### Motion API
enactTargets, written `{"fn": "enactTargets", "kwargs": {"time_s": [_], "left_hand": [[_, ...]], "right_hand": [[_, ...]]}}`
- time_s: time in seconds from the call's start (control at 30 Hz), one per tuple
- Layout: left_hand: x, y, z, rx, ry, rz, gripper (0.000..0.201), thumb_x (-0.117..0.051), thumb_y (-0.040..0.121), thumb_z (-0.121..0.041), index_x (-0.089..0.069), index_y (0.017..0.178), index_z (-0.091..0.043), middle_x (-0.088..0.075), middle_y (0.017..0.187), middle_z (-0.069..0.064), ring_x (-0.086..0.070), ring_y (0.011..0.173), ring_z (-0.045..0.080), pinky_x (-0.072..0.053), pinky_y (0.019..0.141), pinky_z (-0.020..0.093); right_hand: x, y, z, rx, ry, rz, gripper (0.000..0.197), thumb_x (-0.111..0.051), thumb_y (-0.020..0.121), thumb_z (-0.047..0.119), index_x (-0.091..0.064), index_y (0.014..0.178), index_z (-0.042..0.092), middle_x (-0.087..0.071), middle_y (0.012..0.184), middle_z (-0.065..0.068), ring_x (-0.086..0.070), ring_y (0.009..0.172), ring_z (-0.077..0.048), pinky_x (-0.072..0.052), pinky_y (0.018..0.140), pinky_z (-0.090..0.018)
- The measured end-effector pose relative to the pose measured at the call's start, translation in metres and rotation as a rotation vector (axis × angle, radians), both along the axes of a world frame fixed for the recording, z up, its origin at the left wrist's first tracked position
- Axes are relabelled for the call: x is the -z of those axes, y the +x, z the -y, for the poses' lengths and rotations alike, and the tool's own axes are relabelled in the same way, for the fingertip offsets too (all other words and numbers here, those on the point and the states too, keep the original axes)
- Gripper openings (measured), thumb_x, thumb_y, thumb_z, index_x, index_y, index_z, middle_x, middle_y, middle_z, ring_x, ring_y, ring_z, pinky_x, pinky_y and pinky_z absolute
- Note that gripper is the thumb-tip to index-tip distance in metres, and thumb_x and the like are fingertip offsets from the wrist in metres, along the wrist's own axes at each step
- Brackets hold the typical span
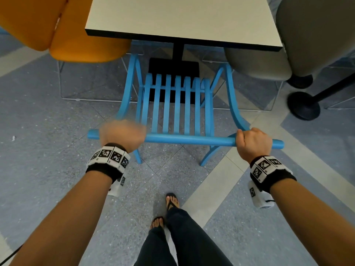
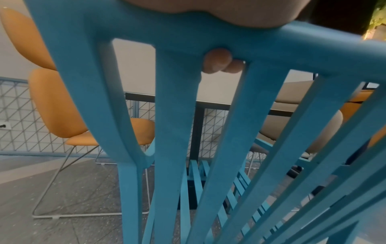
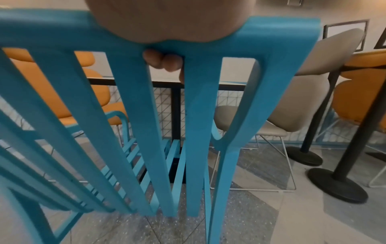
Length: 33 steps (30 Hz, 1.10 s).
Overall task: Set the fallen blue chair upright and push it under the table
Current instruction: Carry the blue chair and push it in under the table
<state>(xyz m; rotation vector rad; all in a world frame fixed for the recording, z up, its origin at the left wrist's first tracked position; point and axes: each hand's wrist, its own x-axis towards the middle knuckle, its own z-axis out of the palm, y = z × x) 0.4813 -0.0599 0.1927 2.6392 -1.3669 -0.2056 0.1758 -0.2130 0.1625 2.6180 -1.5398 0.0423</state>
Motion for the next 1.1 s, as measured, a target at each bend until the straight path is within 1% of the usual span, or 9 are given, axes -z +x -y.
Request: {"fn": "enactTargets", "kwargs": {"time_s": [0.13,0.23,0.33,0.43,0.67,0.73,0.9,1.0,1.1], "left_hand": [[-0.001,0.002,0.007,-0.006,-0.037,0.026,0.040,-0.037,0.076,-0.038,-0.052,0.047,-0.015,-0.036,0.037,-0.001,-0.043,0.043,0.026,-0.027,0.050,0.024],[-0.002,0.011,0.019,-0.017,-0.063,0.011,0.039,-0.036,0.075,-0.038,-0.051,0.047,-0.015,-0.033,0.037,-0.001,-0.043,0.043,0.025,-0.028,0.051,0.025],[0.001,0.012,0.015,-0.007,-0.070,0.024,0.038,-0.035,0.074,-0.038,-0.049,0.046,-0.016,-0.030,0.036,-0.002,-0.041,0.042,0.025,-0.023,0.049,0.022],[0.004,0.011,0.014,-0.015,-0.069,0.014,0.038,-0.036,0.074,-0.038,-0.050,0.046,-0.016,-0.031,0.036,-0.002,-0.041,0.042,0.025,-0.024,0.049,0.022],[0.006,0.010,0.017,-0.025,-0.070,0.013,0.040,-0.039,0.076,-0.037,-0.053,0.047,-0.014,-0.033,0.037,-0.001,-0.039,0.040,0.022,-0.023,0.048,0.018],[0.006,0.009,0.017,-0.030,-0.059,0.015,0.041,-0.042,0.078,-0.036,-0.055,0.047,-0.011,-0.035,0.038,0.000,-0.039,0.040,0.022,-0.024,0.048,0.018],[0.006,0.008,0.019,-0.064,-0.035,0.009,0.040,-0.048,0.079,-0.035,-0.057,0.048,-0.011,-0.038,0.040,0.002,-0.042,0.043,0.023,-0.026,0.050,0.021],[0.006,0.002,0.017,-0.084,-0.025,-0.001,0.040,-0.045,0.078,-0.038,-0.058,0.049,-0.012,-0.042,0.041,0.003,-0.045,0.046,0.025,-0.031,0.053,0.025],[0.008,-0.003,0.014,-0.087,-0.041,0.001,0.039,-0.040,0.073,-0.039,-0.057,0.047,-0.014,-0.039,0.039,0.002,-0.044,0.044,0.024,-0.030,0.052,0.023]], "right_hand": [[-0.008,0.006,0.005,0.017,-0.033,0.089,0.040,-0.032,0.079,0.023,-0.047,0.045,0.009,-0.036,0.042,-0.006,-0.034,0.039,-0.020,-0.008,0.046,-0.018],[-0.014,0.019,0.013,0.049,-0.032,0.194,0.040,-0.034,0.077,0.021,-0.047,0.042,0.006,-0.034,0.040,-0.006,-0.033,0.037,-0.020,-0.012,0.046,-0.016],[-0.012,0.020,0.007,0.065,-0.008,0.221,0.046,-0.028,0.079,0.028,-0.047,0.041,0.007,-0.037,0.041,-0.006,-0.035,0.037,-0.021,-0.018,0.044,-0.019],[-0.011,0.021,0.004,0.103,-0.009,0.247,0.050,-0.026,0.079,0.031,-0.048,0.041,0.005,-0.037,0.042,-0.006,-0.034,0.038,-0.021,-0.013,0.045,-0.019],[-0.017,0.024,0.003,0.120,0.013,0.233,0.044,-0.028,0.077,0.028,-0.043,0.040,0.010,-0.016,0.039,0.009,-0.025,0.037,-0.017,-0.009,0.046,-0.017],[-0.017,0.024,0.003,0.120,0.025,0.221,0.041,-0.031,0.077,0.025,-0.041,0.040,0.012,-0.016,0.039,0.009,-0.020,0.036,-0.013,-0.009,0.046,-0.017],[-0.013,0.019,0.008,0.072,0.046,0.070,0.041,-0.021,0.076,0.030,-0.040,0.042,0.015,-0.021,0.038,0.006,-0.023,0.040,-0.016,-0.007,0.046,-0.019],[-0.013,0.014,0.006,0.065,0.044,0.088,0.041,-0.023,0.076,0.029,-0.036,0.040,0.016,-0.019,0.037,0.007,-0.016,0.038,-0.010,-0.007,0.047,-0.018],[-0.015,0.010,0.006,0.062,0.035,0.143,0.041,-0.024,0.077,0.030,-0.033,0.039,0.017,-0.017,0.037,0.008,-0.015,0.037,-0.007,-0.008,0.046,-0.017]]}}
